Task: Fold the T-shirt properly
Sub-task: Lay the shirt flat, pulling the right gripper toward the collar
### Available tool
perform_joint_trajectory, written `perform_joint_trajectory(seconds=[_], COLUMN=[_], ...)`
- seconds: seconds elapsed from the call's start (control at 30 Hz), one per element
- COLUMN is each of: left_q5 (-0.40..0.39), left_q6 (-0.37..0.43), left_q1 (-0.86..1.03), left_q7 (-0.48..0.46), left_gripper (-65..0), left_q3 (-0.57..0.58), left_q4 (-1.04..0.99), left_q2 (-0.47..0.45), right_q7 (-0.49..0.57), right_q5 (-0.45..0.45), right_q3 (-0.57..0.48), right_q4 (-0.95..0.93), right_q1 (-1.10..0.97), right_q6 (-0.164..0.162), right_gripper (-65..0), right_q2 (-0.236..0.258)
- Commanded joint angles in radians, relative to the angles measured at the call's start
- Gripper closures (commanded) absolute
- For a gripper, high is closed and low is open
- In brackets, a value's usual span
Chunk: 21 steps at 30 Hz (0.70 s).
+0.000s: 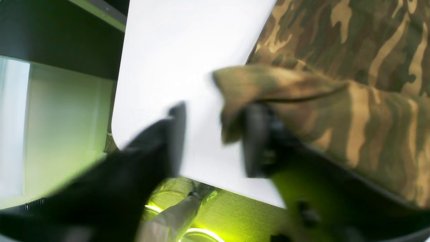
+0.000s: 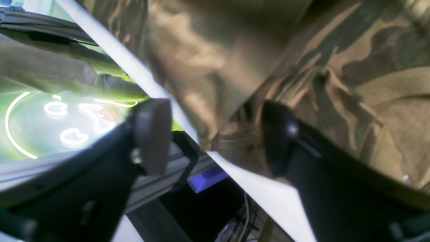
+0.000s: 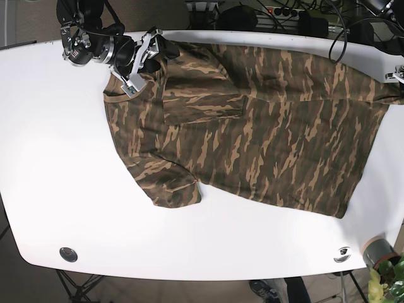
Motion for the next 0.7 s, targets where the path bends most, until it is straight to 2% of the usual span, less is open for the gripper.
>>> perform_joint_trajectory(seconds=[0.0, 0.23, 0.47, 0.67], left_q5=[-0.011, -0.016, -0.014, -0.007], left_q6=[0.005, 0.005, 0.005, 0.005], left_q1=[-0.007, -0.057, -0.100, -0.172], left_q7=[-0.015, -0.014, -0.014, -0.015], left_gripper=[-35.4, -35.7, -35.7, -35.7], left_q3=[0.022, 0.050, 0.080, 0.131], left_q4=[0.018, 0.020, 0.020, 0.015], left_q2=[-0.028, -0.028, -0.028, -0.028], right_q7=[0.021, 0.016, 0.013, 0.016], right_q5=[0.021, 0.018, 0.008, -0.102], right_q3=[0.021, 0.190, 0.264, 0.284], right_q4=[0.018, 0.018, 0.010, -0.065], right_q1=[0.003, 0.037, 0.123, 0.219], right_q6=[0.000, 0.002, -0.003, -0.003], right_gripper=[-43.0, -43.0, -43.0, -43.0], right_q2=[0.005, -0.055, -0.049, -0.052])
